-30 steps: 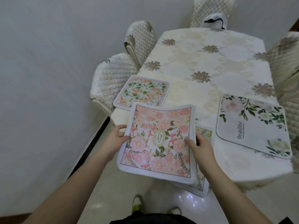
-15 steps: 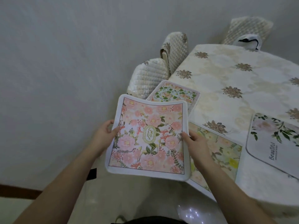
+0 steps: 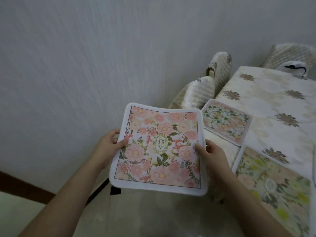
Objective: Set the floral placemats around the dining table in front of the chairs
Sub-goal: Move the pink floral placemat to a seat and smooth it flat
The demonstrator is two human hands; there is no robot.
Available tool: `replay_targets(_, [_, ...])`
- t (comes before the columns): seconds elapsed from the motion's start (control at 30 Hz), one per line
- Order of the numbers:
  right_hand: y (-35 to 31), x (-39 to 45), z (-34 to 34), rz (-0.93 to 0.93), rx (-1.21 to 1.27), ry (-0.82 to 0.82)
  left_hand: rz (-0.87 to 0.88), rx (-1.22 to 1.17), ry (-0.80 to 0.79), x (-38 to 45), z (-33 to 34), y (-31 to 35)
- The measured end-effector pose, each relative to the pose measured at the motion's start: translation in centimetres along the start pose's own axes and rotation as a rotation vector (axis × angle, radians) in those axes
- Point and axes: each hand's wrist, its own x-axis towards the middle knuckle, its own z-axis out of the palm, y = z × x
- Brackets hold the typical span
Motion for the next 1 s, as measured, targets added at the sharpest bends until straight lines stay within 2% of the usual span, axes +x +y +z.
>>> replay_targets(0.1, [-0.6, 0.5, 3.3, -0.03, -0.084, -0.057, 0.012, -0.016, 0.018, 0.1, -2.7, -0.2])
replay_targets(0.2, [-0.7, 1.7, 5.4, -0.058, -0.176, -0.028, 0.028, -0.006, 0.068, 0.4, -4.6, -0.5])
replay_targets(0.37, [-1.4, 3.7, 7.4, -0.089, -0.16, -0.027, 0.027, -0.036, 0.138, 2.1, -6.5, -1.1])
replay_targets(0.63, [-1.7, 9.8, 8.6, -0.081, -0.108, -0.013, 0.003, 0.025, 0.175, 8.6, -5.5, -0.5])
replay_targets(1.0, [-4.6, 22.0, 8.2, -0.09, -0.077, 0.05, 0.048, 0.005, 0.132, 19.5, -2.9, 6.6])
